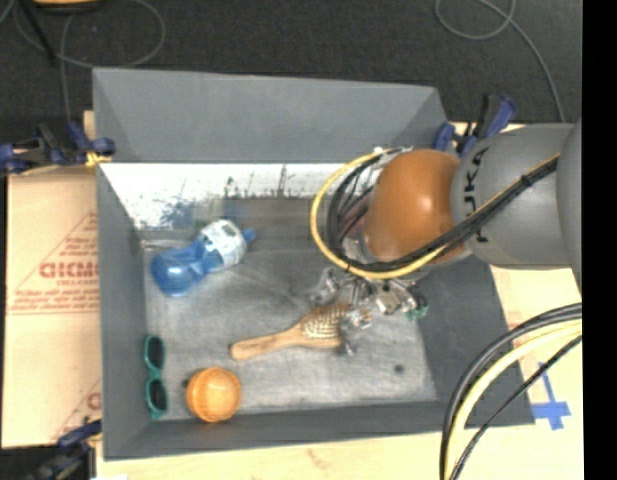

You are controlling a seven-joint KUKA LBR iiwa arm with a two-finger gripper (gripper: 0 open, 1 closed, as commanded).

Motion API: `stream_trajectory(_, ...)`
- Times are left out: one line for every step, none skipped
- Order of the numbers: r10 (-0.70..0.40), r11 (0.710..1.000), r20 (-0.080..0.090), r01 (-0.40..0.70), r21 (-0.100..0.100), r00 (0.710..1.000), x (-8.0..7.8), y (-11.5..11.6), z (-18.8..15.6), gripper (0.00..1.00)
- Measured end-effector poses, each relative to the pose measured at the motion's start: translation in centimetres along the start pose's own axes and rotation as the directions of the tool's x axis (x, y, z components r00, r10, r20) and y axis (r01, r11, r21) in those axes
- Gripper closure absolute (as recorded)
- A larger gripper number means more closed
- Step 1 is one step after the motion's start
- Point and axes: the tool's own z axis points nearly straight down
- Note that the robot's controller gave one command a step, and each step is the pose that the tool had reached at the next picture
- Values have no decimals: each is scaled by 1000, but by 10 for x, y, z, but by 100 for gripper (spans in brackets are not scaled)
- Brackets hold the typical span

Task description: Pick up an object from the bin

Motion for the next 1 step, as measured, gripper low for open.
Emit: stream_trajectory(0,1000,-5,0,-1,1000,1,0,-5,100)
